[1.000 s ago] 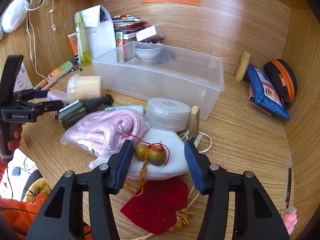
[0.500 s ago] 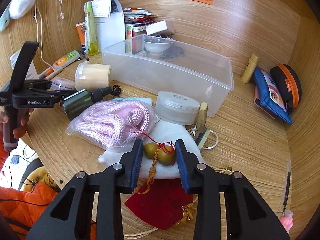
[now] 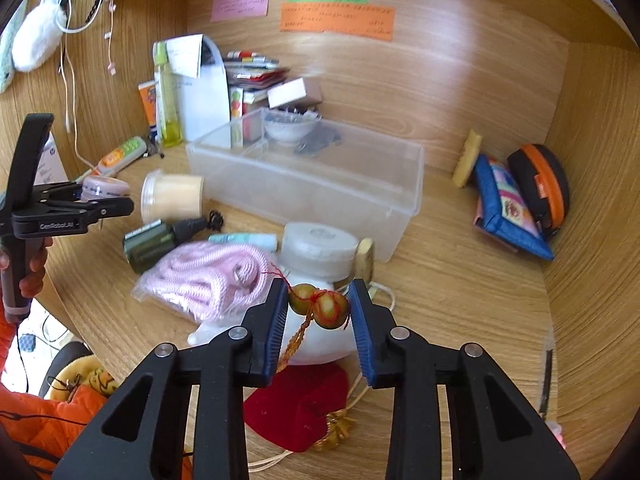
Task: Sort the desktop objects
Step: 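Lift the pink round container with the left tool while the right tool lifts the green bead ornament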
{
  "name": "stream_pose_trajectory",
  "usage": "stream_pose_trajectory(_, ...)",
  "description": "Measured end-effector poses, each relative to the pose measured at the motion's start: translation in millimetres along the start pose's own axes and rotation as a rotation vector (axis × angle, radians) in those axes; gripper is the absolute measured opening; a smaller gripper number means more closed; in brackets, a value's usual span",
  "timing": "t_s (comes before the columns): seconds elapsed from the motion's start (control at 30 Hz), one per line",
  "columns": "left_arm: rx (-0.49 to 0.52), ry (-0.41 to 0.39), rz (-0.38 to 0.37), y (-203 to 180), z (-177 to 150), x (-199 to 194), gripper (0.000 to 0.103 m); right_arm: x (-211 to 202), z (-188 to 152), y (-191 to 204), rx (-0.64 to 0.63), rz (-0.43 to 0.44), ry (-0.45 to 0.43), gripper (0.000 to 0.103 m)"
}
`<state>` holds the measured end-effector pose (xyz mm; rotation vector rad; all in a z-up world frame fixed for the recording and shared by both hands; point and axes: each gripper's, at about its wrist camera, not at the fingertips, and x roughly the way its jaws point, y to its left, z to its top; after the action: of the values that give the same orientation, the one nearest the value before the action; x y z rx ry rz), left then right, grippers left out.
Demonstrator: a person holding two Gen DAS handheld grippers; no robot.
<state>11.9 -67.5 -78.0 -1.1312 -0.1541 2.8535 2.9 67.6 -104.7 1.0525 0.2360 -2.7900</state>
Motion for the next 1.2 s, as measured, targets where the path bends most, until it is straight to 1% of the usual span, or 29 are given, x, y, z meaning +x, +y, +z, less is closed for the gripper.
stream_pose_trajectory(0.2,0.008,-0.055,-0.019,-4.5,15.3,-16.8,0.062,-6.5,14.4,-5.6,-0.010,-0.012,-0.033,0.028)
stream_pose_trajectory(0.5,0.034,-0.098,-0.035,-17.3,32.3,-25.6,0.062,-8.7,38.8,-1.7,-0.055,-0.012,-0.088,0.028)
stream_pose_trajectory(0.67,0.041,-0.115,-0.054,-22.8,46.5,-25.0,0.062,-10.8,59.2,-1.7,-0.081,-0.018,-0.131,0.028)
stream_pose_trajectory(0.7,0.042,-0.116,-0.062,-23.5,49.7,-24.1,0.062,-11.0,62.7,-2.3,-0.081,-0.024,-0.139,0.027)
stream_pose_trajectory(0.73,0.042,-0.117,-0.068,-24.1,52.9,-23.0,0.062,-11.0,66.3,-3.2,-0.084,-0.022,-0.145,0.020)
stream_pose_trajectory(0.77,0.043,-0.117,-0.072,-25.0,57.0,-21.2,0.062,-10.8,70.4,-3.5,-0.086,-0.023,-0.150,0.002)
stream_pose_trajectory(0.87,0.049,-0.116,-0.080,-26.7,68.5,-14.4,0.062,-6.2,83.5,-7.4,-0.083,-0.021,-0.158,0.002)
stream_pose_trajectory(1.0,0.044,-0.106,-0.090,-28.5,75.4,-4.2,0.062,13.2,86.5,-13.9,-0.077,-0.036,-0.120,0.003)
stream_pose_trajectory(1.03,0.043,-0.100,-0.097,-29.2,75.6,-1.9,0.062,17.1,83.9,-15.0,-0.077,-0.023,-0.103,0.003)
stream_pose_trajectory(1.07,0.044,-0.094,-0.107,-30.3,75.1,-0.1,0.062,21.0,78.2,-15.4,-0.079,-0.004,-0.074,0.008)
stream_pose_trajectory(1.2,0.067,-0.079,-0.117,-37.0,71.8,3.3,0.062,20.4,50.1,-7.9,-0.122,0.058,-0.005,0.012)
